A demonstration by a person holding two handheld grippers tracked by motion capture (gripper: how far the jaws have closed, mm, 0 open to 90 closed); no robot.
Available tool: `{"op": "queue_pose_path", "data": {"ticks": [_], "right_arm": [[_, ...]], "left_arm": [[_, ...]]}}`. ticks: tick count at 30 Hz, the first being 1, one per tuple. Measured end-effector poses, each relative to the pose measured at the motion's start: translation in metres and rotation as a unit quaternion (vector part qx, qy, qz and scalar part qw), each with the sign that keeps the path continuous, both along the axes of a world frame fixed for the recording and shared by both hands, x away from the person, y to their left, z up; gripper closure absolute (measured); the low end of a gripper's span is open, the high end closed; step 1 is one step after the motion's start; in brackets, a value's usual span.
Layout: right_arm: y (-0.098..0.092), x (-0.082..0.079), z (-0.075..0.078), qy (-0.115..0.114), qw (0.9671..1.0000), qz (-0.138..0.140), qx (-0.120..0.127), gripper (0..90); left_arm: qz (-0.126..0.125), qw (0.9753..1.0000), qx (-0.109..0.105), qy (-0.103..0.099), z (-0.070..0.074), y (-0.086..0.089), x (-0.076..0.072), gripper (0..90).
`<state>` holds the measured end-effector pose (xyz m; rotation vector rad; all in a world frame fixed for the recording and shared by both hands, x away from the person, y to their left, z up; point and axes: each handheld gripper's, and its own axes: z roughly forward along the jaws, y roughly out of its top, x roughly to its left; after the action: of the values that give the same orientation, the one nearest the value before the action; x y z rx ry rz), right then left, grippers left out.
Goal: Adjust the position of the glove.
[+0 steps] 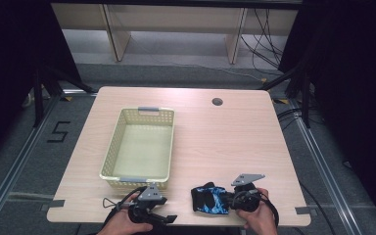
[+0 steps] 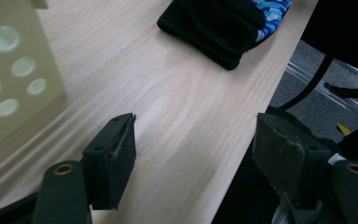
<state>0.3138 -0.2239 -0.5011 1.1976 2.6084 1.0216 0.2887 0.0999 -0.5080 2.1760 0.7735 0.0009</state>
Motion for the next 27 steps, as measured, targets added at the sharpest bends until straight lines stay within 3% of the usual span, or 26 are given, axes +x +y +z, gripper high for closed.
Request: {"op": "queue_pose_path", "data": {"ticks": [1, 4, 8, 10, 12, 14, 18, 22, 27], "right_arm": [[0.000, 0.001, 0.000, -0.003, 0.9998, 0.017, -0.002, 80.4], [0.002, 0.001, -0.001, -0.008, 0.9995, 0.029, 0.004, 80.3], [0.004, 0.001, -0.003, -0.014, 0.9992, 0.036, 0.008, 80.1], [0.004, 0.001, -0.003, -0.015, 0.9990, 0.041, 0.010, 80.1], [0.003, 0.001, -0.003, -0.015, 0.9989, 0.043, 0.013, 80.1], [0.003, -0.001, -0.002, -0.005, 0.9990, 0.043, 0.009, 79.9], [0.003, -0.001, -0.003, -0.006, 0.9990, 0.041, 0.018, 79.7], [0.004, -0.001, -0.005, -0.014, 0.9988, 0.037, 0.027, 79.6], [0.001, 0.000, -0.002, -0.006, 0.9987, 0.049, 0.010, 79.5]], "left_arm": [[-0.004, 0.9999, -0.009, 0.002, -0.001, -0.006, 0.001, 31.4], [-0.005, 0.9998, -0.011, 0.014, 0.000, -0.014, 0.002, 32.5], [-0.005, 0.9996, -0.021, 0.019, -0.001, -0.026, 0.003, 33.5], [-0.020, 0.9996, -0.013, 0.016, -0.003, -0.036, 0.008, 34.0], [-0.015, 0.9996, -0.013, 0.019, -0.004, -0.040, 0.008, 34.4], [-0.021, 0.9995, -0.016, 0.015, -0.003, -0.044, 0.012, 34.5], [-0.008, 0.9996, -0.016, 0.021, -0.003, -0.044, 0.015, 34.2], [-0.010, 0.9990, -0.030, 0.032, -0.001, -0.041, 0.019, 35.6], [-0.010, 0.9986, -0.042, 0.031, 0.003, -0.039, 0.021, 36.2]]}}
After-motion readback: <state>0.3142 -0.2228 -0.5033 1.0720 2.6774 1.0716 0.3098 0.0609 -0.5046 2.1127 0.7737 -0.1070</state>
